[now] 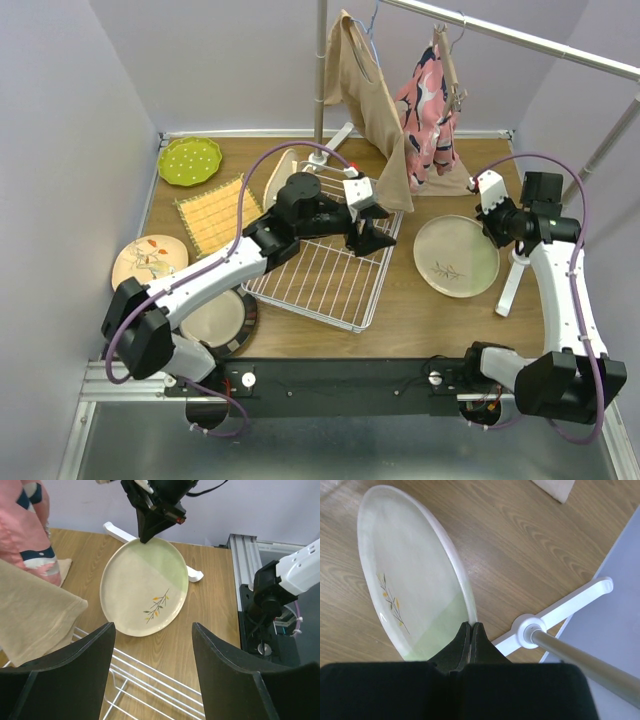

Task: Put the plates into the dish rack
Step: Pass the plate from the right arm to the left

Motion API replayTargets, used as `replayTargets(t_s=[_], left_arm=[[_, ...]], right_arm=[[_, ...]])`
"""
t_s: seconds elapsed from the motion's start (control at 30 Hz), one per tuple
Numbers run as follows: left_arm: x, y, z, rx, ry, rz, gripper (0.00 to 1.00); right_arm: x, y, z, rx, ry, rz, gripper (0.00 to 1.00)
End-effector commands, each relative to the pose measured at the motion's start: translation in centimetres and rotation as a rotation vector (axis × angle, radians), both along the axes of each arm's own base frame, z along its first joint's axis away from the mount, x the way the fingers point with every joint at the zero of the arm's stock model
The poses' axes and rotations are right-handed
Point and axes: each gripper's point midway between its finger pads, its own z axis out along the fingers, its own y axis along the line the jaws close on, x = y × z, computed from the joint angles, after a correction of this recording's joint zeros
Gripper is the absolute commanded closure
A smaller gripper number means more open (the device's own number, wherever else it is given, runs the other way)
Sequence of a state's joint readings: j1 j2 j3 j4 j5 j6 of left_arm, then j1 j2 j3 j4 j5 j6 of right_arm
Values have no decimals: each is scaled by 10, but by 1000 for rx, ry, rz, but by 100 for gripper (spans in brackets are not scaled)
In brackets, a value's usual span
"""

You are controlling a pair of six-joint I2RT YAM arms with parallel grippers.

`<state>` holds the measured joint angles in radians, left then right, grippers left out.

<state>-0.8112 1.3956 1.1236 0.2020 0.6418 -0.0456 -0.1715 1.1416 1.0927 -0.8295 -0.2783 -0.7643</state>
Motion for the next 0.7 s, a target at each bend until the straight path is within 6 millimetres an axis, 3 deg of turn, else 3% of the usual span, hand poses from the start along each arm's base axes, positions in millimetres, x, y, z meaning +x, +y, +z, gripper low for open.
replayTargets(t_s=[0.0, 0.23, 0.47, 0.67], left_arm=[[-4, -21, 12, -24, -92, -57, 28], [-1, -38, 4, -1, -176, -76, 28], [6, -57, -16, 36, -192, -84, 28], [15, -75, -22, 65, -326, -107, 28]], right_arm=[[13, 4, 30, -4, -152, 43, 99], [11, 10, 40, -1, -205, 75, 99], [6, 15, 32, 45, -179, 65, 99], [0, 24, 41, 48, -221, 123, 99]])
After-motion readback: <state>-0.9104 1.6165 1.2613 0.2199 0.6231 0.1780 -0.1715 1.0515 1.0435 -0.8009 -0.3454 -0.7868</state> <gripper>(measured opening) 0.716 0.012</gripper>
